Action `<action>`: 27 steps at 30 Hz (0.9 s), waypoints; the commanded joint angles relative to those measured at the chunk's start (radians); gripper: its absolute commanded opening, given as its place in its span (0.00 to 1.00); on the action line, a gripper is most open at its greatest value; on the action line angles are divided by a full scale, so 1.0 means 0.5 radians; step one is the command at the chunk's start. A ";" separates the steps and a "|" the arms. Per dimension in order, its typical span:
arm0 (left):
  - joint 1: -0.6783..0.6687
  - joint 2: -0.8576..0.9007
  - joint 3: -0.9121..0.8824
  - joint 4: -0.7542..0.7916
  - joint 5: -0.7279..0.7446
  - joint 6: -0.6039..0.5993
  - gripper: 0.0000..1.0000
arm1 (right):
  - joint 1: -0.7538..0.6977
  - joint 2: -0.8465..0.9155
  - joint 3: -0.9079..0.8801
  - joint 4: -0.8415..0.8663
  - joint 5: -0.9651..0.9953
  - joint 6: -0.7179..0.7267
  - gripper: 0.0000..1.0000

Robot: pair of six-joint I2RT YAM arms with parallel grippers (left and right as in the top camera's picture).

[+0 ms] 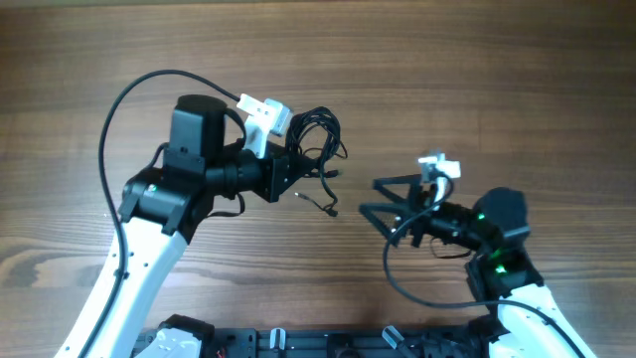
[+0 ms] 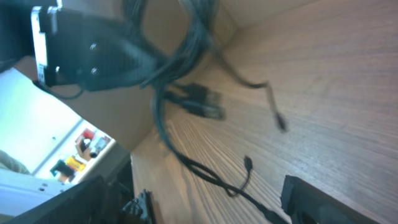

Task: Untangle cables

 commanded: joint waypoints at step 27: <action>-0.173 0.054 0.009 0.043 -0.301 -0.497 0.04 | 0.542 0.525 0.238 -0.089 0.428 -0.253 0.75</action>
